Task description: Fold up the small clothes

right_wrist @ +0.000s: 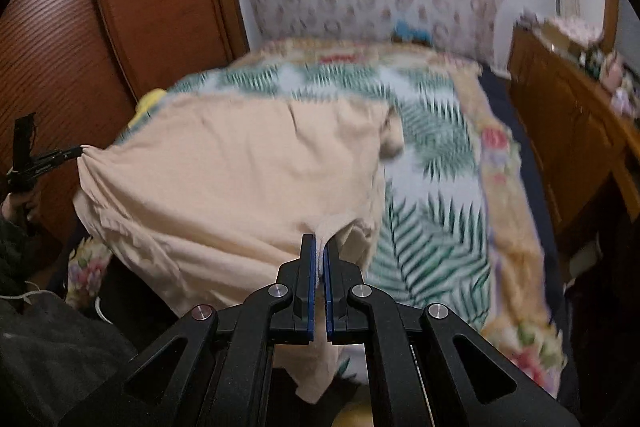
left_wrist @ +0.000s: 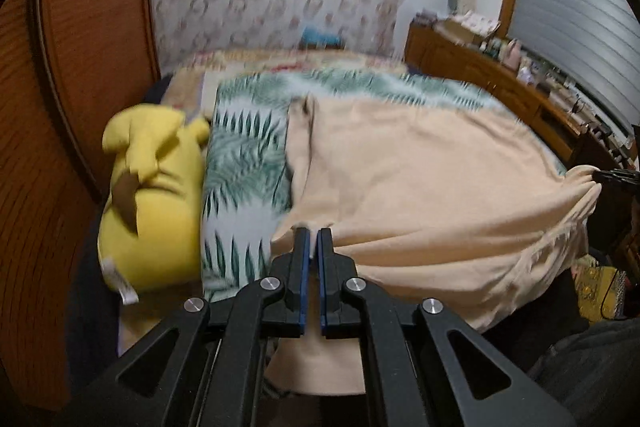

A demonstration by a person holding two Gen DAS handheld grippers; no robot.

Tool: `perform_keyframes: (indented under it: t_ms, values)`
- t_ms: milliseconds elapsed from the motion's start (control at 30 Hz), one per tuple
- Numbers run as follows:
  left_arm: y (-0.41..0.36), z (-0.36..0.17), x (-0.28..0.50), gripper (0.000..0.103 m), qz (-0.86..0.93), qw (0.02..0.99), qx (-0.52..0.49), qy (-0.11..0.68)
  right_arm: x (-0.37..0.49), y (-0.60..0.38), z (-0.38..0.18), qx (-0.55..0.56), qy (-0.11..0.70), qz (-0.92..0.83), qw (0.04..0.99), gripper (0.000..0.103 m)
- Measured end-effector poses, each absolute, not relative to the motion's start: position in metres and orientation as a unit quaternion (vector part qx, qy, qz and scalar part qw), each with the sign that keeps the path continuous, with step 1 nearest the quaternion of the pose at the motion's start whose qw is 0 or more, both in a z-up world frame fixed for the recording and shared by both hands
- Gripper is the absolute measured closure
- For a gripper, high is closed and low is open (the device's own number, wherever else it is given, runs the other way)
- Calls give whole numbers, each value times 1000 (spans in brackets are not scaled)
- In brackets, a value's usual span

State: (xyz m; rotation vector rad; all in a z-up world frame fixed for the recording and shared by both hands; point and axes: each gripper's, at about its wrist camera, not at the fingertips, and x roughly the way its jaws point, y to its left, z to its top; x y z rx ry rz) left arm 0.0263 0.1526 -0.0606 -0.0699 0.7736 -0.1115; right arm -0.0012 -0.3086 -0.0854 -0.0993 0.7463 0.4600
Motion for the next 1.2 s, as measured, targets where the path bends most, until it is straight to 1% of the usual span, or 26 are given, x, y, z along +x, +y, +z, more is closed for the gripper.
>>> perform_keyframes:
  t_ms: [133, 233, 267, 300, 333, 367, 400, 433, 600, 667, 700, 733, 800, 1000, 1200]
  values:
    - [156, -69, 18, 98, -49, 922, -47, 381, 4, -307, -98, -54, 374, 223, 898, 100]
    - [158, -69, 11, 98, -35, 925, -43, 376, 10, -304, -96, -63, 377, 212, 900, 100]
    - [159, -69, 10, 89, -35, 925, -45, 375, 13, -302, -95, -63, 376, 212, 900, 97]
    - [159, -67, 8, 75, -36, 927, -48, 371, 16, -299, -93, -65, 374, 211, 901, 91]
    - [158, -65, 8, 70, -37, 928, -48, 367, 12, -293, -83, -67, 371, 209, 902, 84]
    - [156, -63, 7, 59, -37, 931, -46, 359, 14, -291, -81, -70, 366, 211, 904, 80]
    - [155, -61, 9, 55, -39, 933, -44, 355, 16, -289, -77, -72, 363, 212, 904, 68]
    - [153, -59, 11, 54, -42, 934, -40, 352, 13, -287, -75, -74, 359, 211, 906, 63]
    - [143, -49, 31, 53, -56, 938, -36, 340, 20, -277, -69, -85, 339, 213, 912, 62]
    - [138, -44, 48, 53, -63, 939, -31, 337, 37, -273, -66, -82, 328, 214, 916, 54]
    - [136, -41, 60, 53, -67, 939, -28, 336, 43, -273, -65, -79, 324, 212, 919, 41]
    - [135, -40, 69, 53, -68, 939, -25, 335, 54, -272, -66, -79, 319, 208, 921, 33]
    - [132, -37, 88, 53, -70, 939, -19, 336, 81, -268, -70, -77, 314, 201, 925, 33]
    - [127, -39, 150, 53, -81, 930, 3, 358, 165, -250, -101, -66, 354, 181, 915, 33]
    - [129, -61, 194, 53, -85, 912, 9, 400, 211, -242, -113, -47, 379, 159, 910, 33]
